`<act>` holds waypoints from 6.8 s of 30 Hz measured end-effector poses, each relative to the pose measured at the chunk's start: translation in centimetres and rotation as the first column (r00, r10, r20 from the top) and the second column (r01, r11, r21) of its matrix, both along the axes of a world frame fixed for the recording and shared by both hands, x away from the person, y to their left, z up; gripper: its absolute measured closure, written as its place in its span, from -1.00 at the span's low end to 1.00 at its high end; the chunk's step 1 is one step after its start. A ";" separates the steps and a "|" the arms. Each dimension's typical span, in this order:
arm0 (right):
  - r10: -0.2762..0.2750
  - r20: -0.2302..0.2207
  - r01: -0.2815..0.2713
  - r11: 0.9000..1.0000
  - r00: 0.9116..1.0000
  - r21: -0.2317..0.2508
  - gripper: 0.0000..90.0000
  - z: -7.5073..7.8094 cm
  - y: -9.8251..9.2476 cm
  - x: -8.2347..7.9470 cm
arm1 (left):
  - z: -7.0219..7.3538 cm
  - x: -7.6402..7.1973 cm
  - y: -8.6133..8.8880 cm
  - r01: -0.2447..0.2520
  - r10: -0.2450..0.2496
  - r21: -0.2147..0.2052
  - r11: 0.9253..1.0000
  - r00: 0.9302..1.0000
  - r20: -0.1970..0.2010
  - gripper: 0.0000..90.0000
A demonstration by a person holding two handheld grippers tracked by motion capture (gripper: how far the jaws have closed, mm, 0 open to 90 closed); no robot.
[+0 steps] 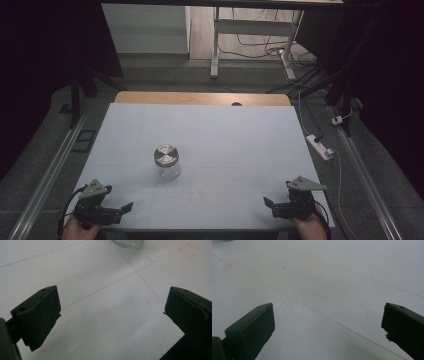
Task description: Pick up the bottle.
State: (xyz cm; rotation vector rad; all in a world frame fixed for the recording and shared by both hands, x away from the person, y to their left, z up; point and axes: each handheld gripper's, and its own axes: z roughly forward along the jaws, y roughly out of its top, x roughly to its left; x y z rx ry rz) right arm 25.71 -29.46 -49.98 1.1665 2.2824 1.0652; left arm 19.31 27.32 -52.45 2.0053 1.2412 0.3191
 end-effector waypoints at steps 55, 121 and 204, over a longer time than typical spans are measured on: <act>0.020 -0.022 -0.019 0.999 1.000 0.033 -1.00 0.0 -0.1 0.1 | 1.2 0.9 -0.6 0.074 -0.071 -0.039 0.996 0.994 0.078 -1.00; 0.053 -0.039 -0.052 0.998 0.998 0.025 -1.00 -0.1 0.0 0.3 | -0.3 13.7 -8.5 0.296 -0.296 0.015 0.955 0.953 0.066 -1.00; 0.070 -0.033 -0.069 0.997 0.997 0.026 -1.00 -0.1 0.1 0.2 | 5.7 13.3 -13.8 0.383 -0.394 0.095 0.919 0.902 0.177 -0.64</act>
